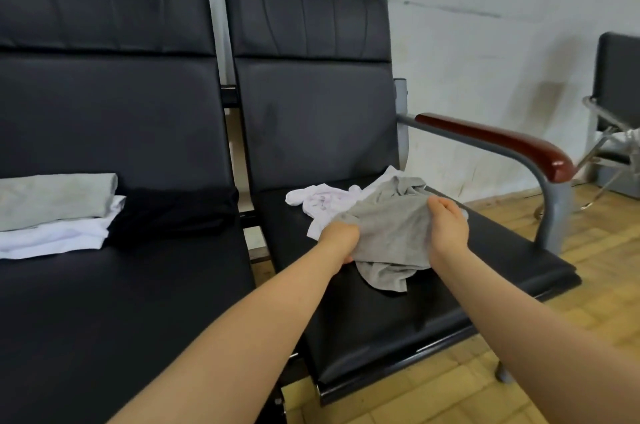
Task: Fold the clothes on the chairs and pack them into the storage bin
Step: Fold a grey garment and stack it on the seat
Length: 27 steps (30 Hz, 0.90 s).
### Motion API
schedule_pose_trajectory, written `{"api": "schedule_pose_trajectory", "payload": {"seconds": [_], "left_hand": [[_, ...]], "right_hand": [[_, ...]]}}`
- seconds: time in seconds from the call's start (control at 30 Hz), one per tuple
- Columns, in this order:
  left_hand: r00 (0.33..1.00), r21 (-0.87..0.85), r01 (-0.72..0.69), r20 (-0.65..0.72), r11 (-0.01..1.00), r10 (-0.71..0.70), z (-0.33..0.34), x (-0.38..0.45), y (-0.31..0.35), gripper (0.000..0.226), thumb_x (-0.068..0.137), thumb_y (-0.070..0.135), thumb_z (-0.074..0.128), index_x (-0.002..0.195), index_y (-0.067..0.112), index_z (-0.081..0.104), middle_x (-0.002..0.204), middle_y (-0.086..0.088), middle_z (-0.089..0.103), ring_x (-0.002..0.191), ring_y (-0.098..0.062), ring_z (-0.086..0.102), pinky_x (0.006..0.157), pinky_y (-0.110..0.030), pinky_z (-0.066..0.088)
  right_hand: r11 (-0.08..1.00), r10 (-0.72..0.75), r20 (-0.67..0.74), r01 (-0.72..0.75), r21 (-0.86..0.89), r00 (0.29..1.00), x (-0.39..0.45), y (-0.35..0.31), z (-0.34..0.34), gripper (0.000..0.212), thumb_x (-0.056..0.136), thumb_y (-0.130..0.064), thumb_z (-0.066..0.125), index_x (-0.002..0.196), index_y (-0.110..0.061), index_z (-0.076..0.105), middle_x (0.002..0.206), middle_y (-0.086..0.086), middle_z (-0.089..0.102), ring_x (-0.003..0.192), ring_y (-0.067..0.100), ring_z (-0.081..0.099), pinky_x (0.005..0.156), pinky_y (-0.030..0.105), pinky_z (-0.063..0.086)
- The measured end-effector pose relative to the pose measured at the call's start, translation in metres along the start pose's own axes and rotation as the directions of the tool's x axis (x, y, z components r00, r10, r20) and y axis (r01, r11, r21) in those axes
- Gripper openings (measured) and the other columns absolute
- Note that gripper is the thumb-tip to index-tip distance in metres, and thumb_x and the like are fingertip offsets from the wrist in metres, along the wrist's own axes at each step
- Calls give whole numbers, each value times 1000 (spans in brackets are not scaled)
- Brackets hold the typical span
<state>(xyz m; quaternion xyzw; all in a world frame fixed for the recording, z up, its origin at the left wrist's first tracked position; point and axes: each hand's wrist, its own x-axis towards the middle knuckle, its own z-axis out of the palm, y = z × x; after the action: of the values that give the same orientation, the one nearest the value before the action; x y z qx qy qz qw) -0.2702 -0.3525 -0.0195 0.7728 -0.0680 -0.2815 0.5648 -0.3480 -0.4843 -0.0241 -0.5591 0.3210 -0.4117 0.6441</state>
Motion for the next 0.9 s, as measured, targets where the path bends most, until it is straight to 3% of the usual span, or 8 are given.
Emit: {"api": "schedule_pose_trajectory", "payload": {"seconds": [0.13,0.23,0.4,0.5,0.57,0.63,0.77,0.9], "left_hand": [[999,-324,51,23,945,-45,-16,-20,5,35,97,38,46,117,11,53,102,-8,62,74,-18,57,57,-26,49],[998,-440,37,66,897,-9,-31,-30,11,40,96,51,41,112,16,53,92,-8,62,80,-22,63,75,-34,53],[975,-591,-9,173,806,138,-52,-55,39,48,92,61,44,102,17,59,102,-8,65,88,-23,64,72,-38,53],[943,-700,-86,173,709,285,-67,-72,67,43,97,53,38,95,15,58,97,-5,62,84,-20,60,75,-36,51],[949,-724,-118,119,680,292,-89,-78,80,48,96,53,42,100,10,60,105,-9,64,95,-23,61,86,-40,50],[955,-707,-174,50,686,294,-119,-80,83,53,89,60,50,101,11,65,103,-10,67,98,-25,62,83,-42,51],[928,-625,-363,-177,691,327,-193,-99,71,77,57,69,75,113,17,67,115,-9,68,105,-25,65,96,-43,50],[842,-507,-531,-407,678,355,-274,-123,37,43,86,50,62,113,17,66,108,-4,70,101,-20,66,92,-39,52]], "right_hand": [[920,215,145,-250,303,966,-12,-33,24,49,82,-31,58,124,-8,60,128,13,61,110,28,61,100,42,45],[831,274,280,-373,412,920,-24,-65,45,41,91,-34,53,119,-7,63,118,10,66,100,28,64,94,41,48],[784,137,473,-387,486,871,-55,-128,86,38,103,-30,37,123,-5,59,96,14,68,90,27,61,72,39,47],[778,98,511,-386,496,854,-71,-150,106,37,104,-30,34,105,-4,60,98,14,63,88,27,60,73,38,48],[769,93,517,-392,505,851,-83,-161,118,34,103,-29,37,98,-6,61,98,12,64,87,26,61,73,38,50],[771,90,537,-400,496,839,-92,-168,134,32,102,-28,40,103,-6,63,103,13,65,92,27,63,78,40,52],[741,62,679,-489,459,731,-125,-167,182,36,101,-24,39,124,-4,57,129,15,59,122,32,54,103,45,42],[722,69,791,-577,381,608,-179,-148,242,33,103,-26,36,112,-5,60,117,16,63,111,31,57,99,44,44]]}}
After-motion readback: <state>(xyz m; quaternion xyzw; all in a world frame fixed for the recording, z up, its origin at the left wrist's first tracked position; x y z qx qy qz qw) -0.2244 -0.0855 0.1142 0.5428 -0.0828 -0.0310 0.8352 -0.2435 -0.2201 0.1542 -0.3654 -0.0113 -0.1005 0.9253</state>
